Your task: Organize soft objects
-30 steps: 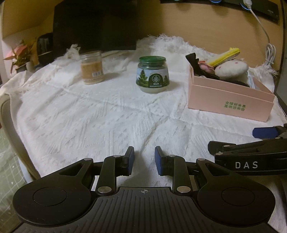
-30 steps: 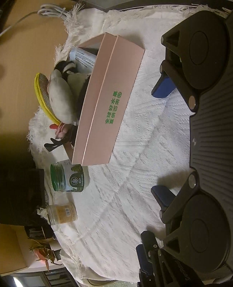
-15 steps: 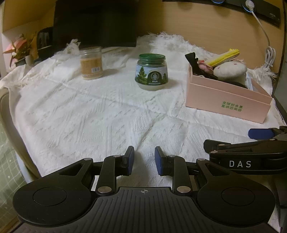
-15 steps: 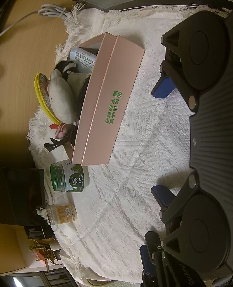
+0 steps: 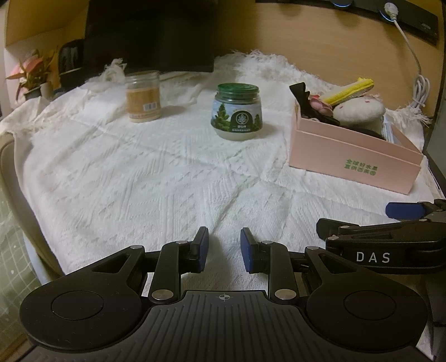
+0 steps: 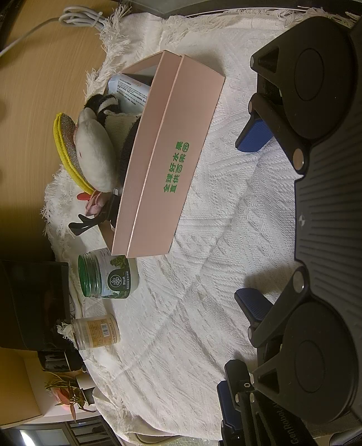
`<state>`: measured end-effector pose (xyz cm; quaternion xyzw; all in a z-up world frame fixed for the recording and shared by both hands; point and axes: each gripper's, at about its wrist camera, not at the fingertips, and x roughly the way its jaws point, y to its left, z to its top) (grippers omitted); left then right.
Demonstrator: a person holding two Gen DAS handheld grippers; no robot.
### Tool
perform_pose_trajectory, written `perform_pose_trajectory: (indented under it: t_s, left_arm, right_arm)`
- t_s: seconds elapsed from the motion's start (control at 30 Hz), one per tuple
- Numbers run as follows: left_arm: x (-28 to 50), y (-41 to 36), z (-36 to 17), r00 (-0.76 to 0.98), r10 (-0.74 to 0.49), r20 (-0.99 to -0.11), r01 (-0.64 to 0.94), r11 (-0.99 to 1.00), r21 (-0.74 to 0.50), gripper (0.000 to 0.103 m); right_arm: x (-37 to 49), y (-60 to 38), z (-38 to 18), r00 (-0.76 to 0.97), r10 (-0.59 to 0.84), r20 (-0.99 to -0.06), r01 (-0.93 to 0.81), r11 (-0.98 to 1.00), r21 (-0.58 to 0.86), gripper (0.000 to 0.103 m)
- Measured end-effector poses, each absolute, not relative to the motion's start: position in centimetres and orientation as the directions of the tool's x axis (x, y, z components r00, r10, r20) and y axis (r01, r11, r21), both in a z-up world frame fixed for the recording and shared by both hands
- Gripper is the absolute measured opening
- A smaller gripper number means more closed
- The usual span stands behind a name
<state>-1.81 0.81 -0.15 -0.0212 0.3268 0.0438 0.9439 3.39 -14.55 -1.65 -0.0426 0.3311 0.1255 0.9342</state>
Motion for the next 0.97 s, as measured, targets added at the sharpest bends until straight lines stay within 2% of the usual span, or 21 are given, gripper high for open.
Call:
perform_pose_trajectory:
  t_s: [0.97]
  left_arm:
    - [-1.81, 0.70, -0.17, 0.786, 0.069, -0.615, -0.093, 0.996, -0.008, 0.028]
  right_arm:
    - [3.39, -14.54, -1.65, 0.749, 0.206, -0.629, -0.263, 0.965, 0.004, 0.103]
